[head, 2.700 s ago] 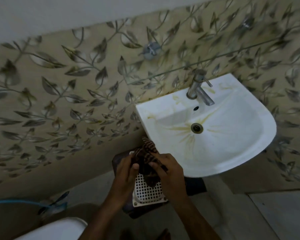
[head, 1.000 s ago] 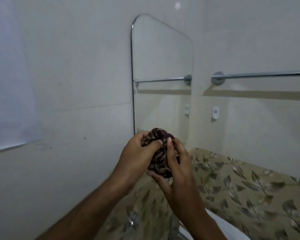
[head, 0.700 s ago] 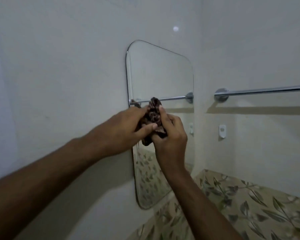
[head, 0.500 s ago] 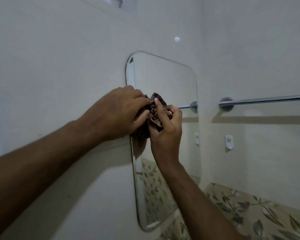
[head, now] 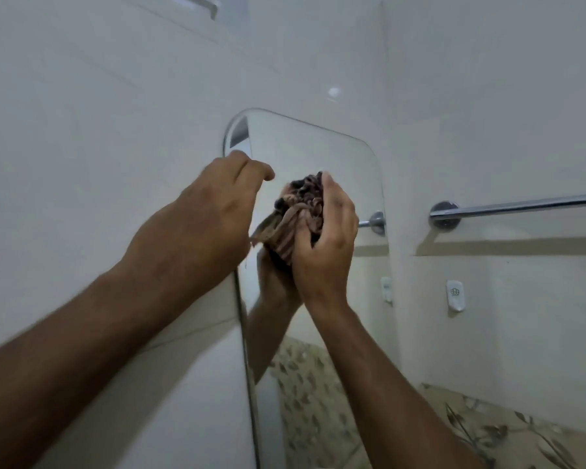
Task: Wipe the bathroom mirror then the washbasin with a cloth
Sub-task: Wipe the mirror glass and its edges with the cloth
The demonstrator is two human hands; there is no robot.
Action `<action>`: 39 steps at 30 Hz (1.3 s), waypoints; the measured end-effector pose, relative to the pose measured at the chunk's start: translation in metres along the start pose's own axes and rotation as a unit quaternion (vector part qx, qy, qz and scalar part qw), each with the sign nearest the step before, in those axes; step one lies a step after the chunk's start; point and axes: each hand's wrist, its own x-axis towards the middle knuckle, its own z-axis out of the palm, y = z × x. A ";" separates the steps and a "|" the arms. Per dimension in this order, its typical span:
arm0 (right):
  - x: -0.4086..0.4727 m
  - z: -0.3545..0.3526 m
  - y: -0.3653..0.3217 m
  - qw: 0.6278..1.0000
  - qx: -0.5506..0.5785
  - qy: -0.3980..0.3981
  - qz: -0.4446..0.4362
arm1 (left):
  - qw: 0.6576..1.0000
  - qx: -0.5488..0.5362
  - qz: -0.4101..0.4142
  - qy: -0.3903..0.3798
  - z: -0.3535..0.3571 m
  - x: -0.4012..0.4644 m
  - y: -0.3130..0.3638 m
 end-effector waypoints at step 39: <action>-0.155 -0.053 0.058 0.990 -0.050 -0.131 -0.021 | 0.950 0.190 0.191 -0.156 0.040 -0.043 0.045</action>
